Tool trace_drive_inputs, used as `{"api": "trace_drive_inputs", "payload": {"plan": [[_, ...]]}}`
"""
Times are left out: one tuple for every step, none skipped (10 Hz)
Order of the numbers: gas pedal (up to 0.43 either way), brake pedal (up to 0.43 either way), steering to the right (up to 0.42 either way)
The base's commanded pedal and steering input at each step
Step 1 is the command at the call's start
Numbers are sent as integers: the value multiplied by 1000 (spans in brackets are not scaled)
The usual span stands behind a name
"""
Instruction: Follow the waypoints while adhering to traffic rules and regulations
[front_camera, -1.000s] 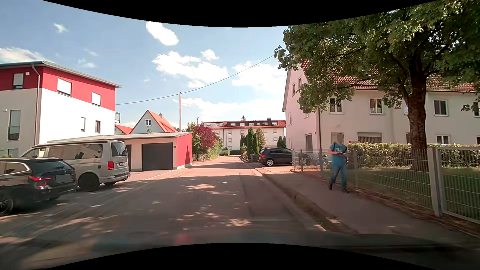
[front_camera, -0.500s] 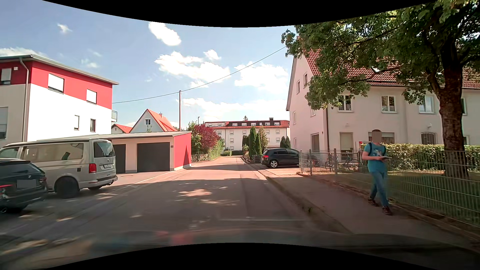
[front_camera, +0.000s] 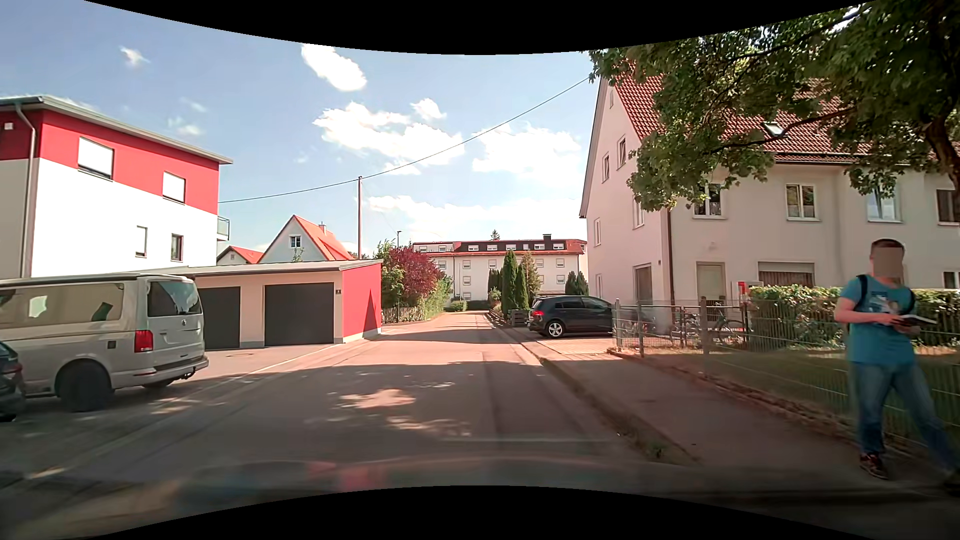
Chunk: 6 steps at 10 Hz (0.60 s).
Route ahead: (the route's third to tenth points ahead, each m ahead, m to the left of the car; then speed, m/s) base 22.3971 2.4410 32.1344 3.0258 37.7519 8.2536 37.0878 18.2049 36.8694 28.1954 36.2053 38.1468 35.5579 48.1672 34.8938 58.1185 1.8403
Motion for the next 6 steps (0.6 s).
{"api": "trace_drive_inputs", "payload": {"plan": [[0,207,-51],[0,207,-56],[0,207,-59],[0,207,-59],[0,207,-61],[0,207,-64]]}}
